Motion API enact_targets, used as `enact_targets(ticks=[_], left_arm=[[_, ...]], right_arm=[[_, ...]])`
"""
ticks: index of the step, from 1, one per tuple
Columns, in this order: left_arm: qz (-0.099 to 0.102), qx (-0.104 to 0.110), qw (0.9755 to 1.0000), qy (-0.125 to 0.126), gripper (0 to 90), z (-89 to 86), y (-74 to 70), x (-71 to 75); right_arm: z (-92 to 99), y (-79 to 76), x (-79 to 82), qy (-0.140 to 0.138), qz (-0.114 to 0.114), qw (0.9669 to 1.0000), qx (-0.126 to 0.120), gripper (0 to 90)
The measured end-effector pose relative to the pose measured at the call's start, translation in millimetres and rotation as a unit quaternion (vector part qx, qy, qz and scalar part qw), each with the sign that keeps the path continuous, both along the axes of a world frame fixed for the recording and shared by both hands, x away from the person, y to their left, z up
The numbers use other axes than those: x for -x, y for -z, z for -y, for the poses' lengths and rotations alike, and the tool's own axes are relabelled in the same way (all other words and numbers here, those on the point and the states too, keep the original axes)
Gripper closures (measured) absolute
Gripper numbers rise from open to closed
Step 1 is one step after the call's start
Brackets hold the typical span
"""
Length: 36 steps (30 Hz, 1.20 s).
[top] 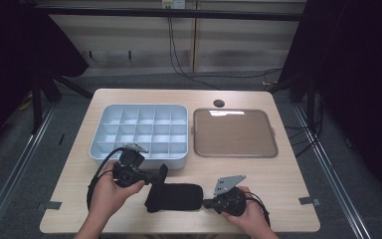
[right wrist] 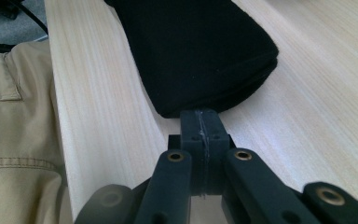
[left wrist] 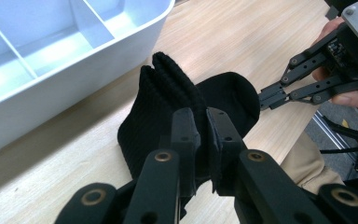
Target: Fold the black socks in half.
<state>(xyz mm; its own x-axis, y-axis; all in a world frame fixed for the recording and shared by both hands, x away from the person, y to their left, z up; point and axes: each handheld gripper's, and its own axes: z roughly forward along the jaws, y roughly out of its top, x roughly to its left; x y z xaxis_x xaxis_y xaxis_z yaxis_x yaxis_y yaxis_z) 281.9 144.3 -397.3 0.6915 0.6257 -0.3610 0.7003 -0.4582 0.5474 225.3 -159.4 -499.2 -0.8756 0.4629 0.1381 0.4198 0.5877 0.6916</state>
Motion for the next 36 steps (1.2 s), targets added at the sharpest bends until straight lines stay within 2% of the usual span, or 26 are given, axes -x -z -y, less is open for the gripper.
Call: enact_targets(ticks=[11, 36], left_arm=[[-0.005, -0.001, 1.0, 0.007, 82.4, 6.4, 1.3, -0.7], [-0.018, -0.025, 0.9989, 0.036, 82.4, 27.9, 11.3, -3.1]], right_arm=[[-0.6, 0.1, -0.1, 0.0, 0.0, 1.0, -0.001, 90.0], [-2.0, 0.3, 0.3, 0.001, -0.005, 1.0, -0.003, 90.0]])
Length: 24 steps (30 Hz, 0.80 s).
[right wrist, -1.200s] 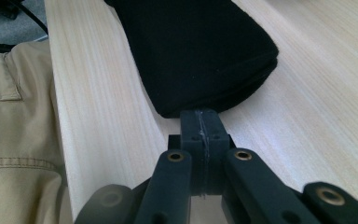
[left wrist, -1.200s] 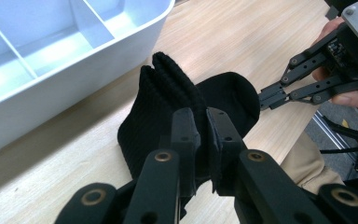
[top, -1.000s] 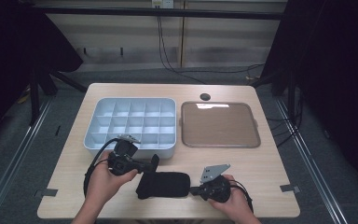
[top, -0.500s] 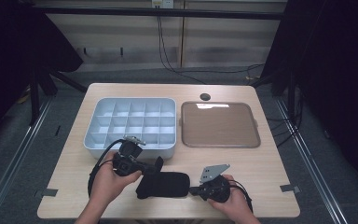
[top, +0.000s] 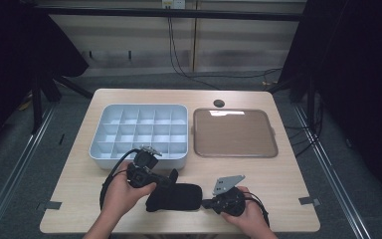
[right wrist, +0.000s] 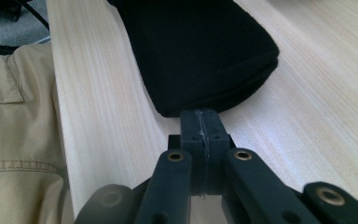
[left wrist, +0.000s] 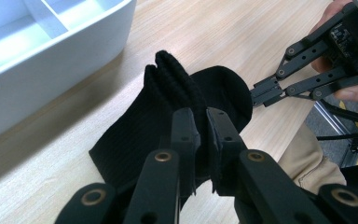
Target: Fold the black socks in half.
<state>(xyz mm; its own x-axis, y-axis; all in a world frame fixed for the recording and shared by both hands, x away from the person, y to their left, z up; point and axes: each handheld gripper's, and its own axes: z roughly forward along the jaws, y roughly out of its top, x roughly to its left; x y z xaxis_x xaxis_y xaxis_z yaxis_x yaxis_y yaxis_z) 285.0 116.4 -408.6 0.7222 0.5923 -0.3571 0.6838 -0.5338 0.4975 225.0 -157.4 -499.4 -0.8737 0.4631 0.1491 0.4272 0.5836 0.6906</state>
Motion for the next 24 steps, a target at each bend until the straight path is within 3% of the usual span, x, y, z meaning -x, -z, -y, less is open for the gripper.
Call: enact_targets(ticks=[24], left_arm=[[-0.009, -0.011, 0.9995, 0.029, 82.5, 28.1, 7.2, -0.1]], right_arm=[[-0.9, 0.1, -0.1, 0.002, 0.0, 1.0, 0.0, 90.0]])
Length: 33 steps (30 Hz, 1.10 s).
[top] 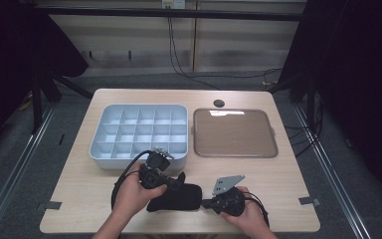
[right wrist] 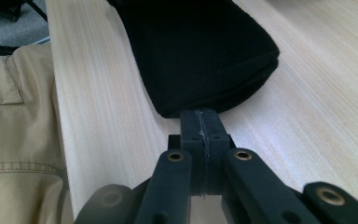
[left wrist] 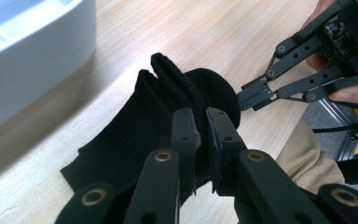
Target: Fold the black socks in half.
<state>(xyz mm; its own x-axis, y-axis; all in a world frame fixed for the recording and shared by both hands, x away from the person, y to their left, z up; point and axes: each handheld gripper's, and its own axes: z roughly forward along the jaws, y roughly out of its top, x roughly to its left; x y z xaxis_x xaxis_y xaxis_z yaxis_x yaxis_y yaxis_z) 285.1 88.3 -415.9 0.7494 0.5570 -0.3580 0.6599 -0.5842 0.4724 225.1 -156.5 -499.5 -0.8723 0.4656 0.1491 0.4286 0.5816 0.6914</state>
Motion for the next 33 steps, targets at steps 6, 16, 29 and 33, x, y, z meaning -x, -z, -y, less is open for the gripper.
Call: enact_targets(ticks=[6, 16, 29, 33], left_arm=[[-0.006, -0.008, 0.9999, 0.011, 82.5, 8.4, 7.3, -0.4], [-0.012, -0.013, 0.9997, 0.018, 82.5, 19.3, 14.0, 0.6], [-0.018, -0.02, 0.9993, 0.027, 82.6, 34.5, 24.5, 4.8], [-0.019, -0.021, 0.9992, 0.029, 82.7, 37.9, 27.8, 5.3]], right_arm=[[-0.1, 0.1, -0.2, -0.001, 0.001, 1.0, 0.0, 90.0], [-0.6, 0.2, -0.1, 0.001, 0.001, 1.0, -0.001, 90.0], [-1.9, 0.2, -0.3, 0.0, 0.002, 1.0, 0.0, 90.0], [-2.0, 0.1, -0.1, 0.0, 0.002, 1.0, 0.0, 90.0]])
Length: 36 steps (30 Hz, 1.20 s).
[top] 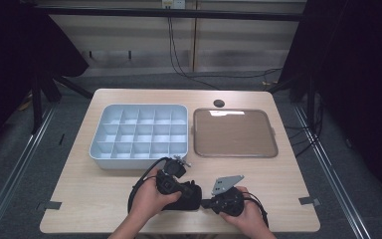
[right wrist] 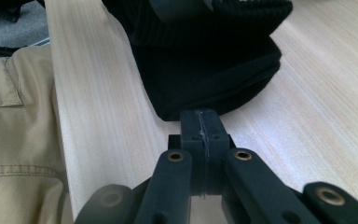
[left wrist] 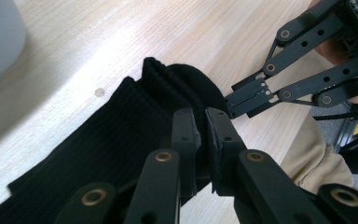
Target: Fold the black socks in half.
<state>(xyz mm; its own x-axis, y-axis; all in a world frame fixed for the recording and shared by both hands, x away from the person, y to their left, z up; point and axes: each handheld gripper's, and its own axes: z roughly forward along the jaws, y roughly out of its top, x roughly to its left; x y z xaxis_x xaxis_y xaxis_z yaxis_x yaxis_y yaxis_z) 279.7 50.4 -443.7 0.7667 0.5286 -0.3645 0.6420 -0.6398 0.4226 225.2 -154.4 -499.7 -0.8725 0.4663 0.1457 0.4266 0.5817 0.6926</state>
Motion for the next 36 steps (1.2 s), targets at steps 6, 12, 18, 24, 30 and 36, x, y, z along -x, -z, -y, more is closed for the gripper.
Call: enact_targets(ticks=[6, 12, 18, 24, 30, 36], left_arm=[[0.0, -0.007, 0.9999, 0.011, 82.6, 4.2, 4.8, 1.7], [-0.001, 0.005, 1.0, 0.007, 79.1, 5.0, 5.4, 3.8], [0.014, 0.014, 0.9997, 0.012, 68.6, 1.4, -4.2, 4.8], [0.022, 0.018, 0.9996, 0.003, 64.3, -6.5, -14.0, 4.1], [0.027, 0.0, 0.9996, -0.013, 63.3, -11.5, -5.0, 0.5], [0.032, -0.028, 0.9991, -0.005, 63.3, -4.8, 11.6, 3.7]], right_arm=[[0.0, 0.1, 0.0, 0.0, 0.0, 1.0, 0.0, 90.0], [0.0, 0.1, -0.1, 0.0, 0.0, 1.0, 0.0, 90.0], [0.2, 0.2, -0.2, 0.0, 0.0, 1.0, -0.001, 90.0], [0.2, 0.1, -0.3, 0.0, 0.0, 1.0, -0.001, 90.0], [-0.2, 0.2, 0.0, -0.001, 0.0, 1.0, -0.001, 90.0], [-0.2, 0.1, 0.0, -0.001, -0.001, 1.0, -0.001, 90.0]])
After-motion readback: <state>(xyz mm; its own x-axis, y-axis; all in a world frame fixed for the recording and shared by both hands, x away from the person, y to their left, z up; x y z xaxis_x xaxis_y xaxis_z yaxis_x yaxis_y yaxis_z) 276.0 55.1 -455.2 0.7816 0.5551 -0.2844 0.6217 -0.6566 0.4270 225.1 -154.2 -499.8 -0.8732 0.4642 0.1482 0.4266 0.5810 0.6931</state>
